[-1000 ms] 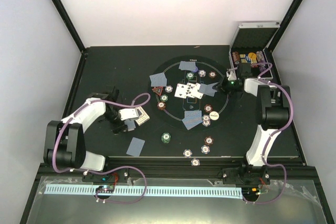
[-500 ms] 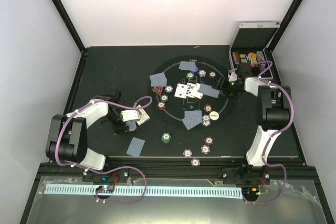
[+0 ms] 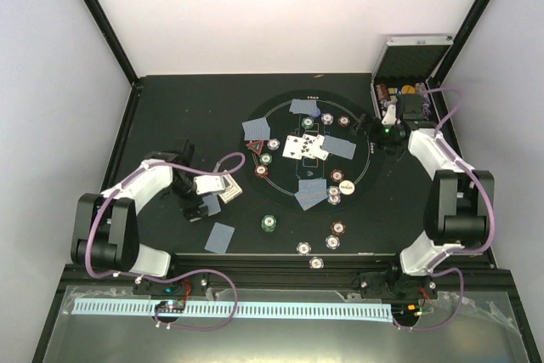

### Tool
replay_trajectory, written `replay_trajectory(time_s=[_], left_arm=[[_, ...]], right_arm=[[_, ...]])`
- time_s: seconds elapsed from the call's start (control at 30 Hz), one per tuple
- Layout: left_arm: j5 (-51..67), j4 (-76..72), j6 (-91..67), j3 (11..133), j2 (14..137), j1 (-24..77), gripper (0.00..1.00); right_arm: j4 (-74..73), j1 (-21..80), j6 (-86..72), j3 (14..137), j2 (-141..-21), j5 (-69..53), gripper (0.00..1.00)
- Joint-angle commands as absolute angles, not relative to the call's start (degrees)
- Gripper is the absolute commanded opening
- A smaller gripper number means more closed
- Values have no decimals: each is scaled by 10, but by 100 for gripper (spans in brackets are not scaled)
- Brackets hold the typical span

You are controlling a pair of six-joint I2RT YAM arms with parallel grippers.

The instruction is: Distribute texas hold em gaming equipment

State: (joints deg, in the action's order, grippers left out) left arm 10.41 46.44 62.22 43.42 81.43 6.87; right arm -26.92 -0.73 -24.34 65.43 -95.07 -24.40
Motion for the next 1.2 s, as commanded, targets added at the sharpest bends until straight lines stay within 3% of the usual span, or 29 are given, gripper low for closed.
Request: replay_trajectory(time_s=[0.0,0.13,0.3,0.43,0.57,0.77,0.97,1.07,1.17], left_arm=[[157,536,595,523,798,62,99],[204,545,562,591,791,46,99],[238,425,444,633,799,26,99],[255,200,268,542,775,-2,99],[231,-69,143,400,739,-25,99],[214,-344,83,275,745,-24,99],[140,-519,55,184,781,-21,99],[116,-683,53,113,803,-16,99],[83,-704,44,93,796,-12,99]], right_arm=[[-269,-8,-235,619,-888,-198,100],[-207,-8,-245,564,-808,-115,100],[-94,-7,-263,469,-712,78,100],[50,-6,-220,374,-668,168,100],[101,-6,-216,338,-674,250,100],[147,-5,-223,311,-699,296,100],[370,-6,-166,216,-709,295,100],[452,-5,-146,188,-727,280,100],[522,-3,-104,161,-741,214,100]])
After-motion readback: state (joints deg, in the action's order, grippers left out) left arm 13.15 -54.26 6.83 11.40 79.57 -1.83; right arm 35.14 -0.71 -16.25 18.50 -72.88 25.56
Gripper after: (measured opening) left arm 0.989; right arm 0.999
